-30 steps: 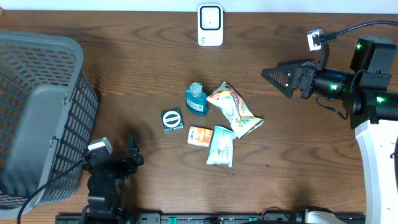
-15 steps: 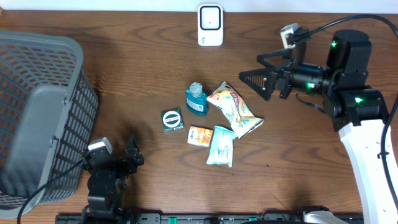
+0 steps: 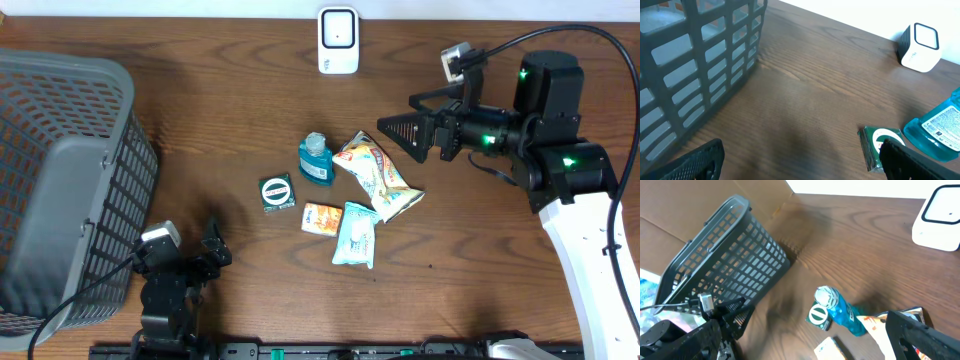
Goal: Scan the item barcode
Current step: 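Raise the right arm and swing it toward the items, then lower the right gripper onto the snack bag beside the bottle, then close the right gripper on the snack bag and lift it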
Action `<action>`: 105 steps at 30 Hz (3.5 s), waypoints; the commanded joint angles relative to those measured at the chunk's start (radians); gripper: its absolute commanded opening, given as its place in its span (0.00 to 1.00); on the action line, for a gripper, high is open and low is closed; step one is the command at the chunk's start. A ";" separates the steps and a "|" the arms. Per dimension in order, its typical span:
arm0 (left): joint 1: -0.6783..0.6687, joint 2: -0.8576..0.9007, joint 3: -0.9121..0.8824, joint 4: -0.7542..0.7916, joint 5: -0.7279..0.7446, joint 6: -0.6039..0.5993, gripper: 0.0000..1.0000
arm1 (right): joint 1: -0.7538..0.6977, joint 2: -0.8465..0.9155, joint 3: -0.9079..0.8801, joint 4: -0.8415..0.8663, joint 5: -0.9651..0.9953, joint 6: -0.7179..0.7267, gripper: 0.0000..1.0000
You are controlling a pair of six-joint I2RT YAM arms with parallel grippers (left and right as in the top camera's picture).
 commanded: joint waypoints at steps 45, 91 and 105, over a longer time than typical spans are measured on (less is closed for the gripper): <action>0.005 0.001 -0.014 -0.022 -0.012 -0.012 0.98 | 0.430 0.420 0.107 -0.330 1.068 -0.016 0.85; 0.005 0.001 -0.014 -0.021 -0.012 -0.012 0.98 | -0.029 0.498 0.284 -1.113 -0.248 -0.627 0.01; 0.005 0.001 -0.014 -0.021 -0.012 -0.012 0.98 | -0.026 0.496 0.272 -1.113 -0.270 0.108 0.01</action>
